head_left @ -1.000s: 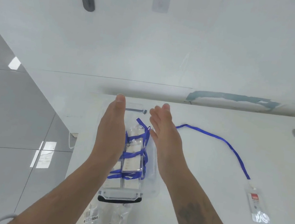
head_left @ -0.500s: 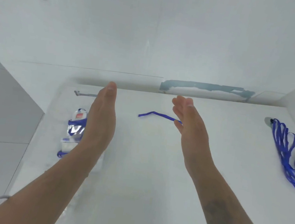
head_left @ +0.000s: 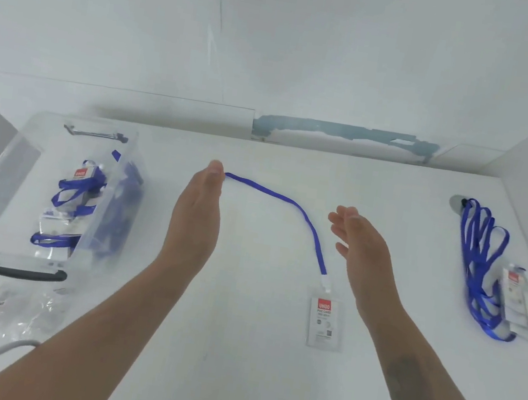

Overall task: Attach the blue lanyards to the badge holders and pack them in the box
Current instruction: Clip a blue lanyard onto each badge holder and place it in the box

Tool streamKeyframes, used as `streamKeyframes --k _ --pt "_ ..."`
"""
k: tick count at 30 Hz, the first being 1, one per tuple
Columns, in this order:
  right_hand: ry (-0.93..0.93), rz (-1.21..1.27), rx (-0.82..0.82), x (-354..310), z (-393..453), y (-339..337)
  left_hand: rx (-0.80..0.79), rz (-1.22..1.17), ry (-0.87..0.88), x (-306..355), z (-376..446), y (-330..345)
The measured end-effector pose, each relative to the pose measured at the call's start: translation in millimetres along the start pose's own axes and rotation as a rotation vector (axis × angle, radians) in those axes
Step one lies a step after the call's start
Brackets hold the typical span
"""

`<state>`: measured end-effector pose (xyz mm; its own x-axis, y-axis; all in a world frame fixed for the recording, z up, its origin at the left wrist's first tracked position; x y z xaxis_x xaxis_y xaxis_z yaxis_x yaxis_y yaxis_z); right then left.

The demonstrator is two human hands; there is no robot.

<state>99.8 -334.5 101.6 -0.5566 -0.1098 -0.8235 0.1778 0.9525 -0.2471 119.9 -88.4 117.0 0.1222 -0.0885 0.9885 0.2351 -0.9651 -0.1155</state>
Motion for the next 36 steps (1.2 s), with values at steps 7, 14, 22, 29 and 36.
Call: streamKeyframes --k 7,14,22,29,36 --pt "0.121 -0.302 0.029 62.4 32.9 -18.4 -0.109 0.153 -0.106 -56.6 -10.9 31.9" --pt "0.243 -0.662 0.084 126.5 65.3 -23.8 -0.294 0.206 -0.326 -119.7 -41.1 81.3" --pt "0.194 -0.859 0.174 126.8 74.0 -18.4 -0.408 0.176 -0.544 -161.0 -75.6 120.6" --pt "0.232 -0.626 0.166 123.6 81.8 -21.6 -0.461 0.161 -0.599 -170.4 -79.5 131.0" --pt "0.491 0.107 0.083 120.4 83.8 -16.7 -0.383 0.162 -0.413 -154.5 -55.9 112.9"
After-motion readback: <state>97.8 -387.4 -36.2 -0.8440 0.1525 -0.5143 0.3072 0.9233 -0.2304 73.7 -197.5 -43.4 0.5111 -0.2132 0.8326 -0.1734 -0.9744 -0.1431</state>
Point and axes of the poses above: each hand's wrist, its own z-axis towards the middle knuckle, its own y-axis out of the palm, x = y × z, the point moved 6 cm from there along z, towards the middle knuckle, and after that the axes turned 11 degrees about y, right-handed, at the moved point
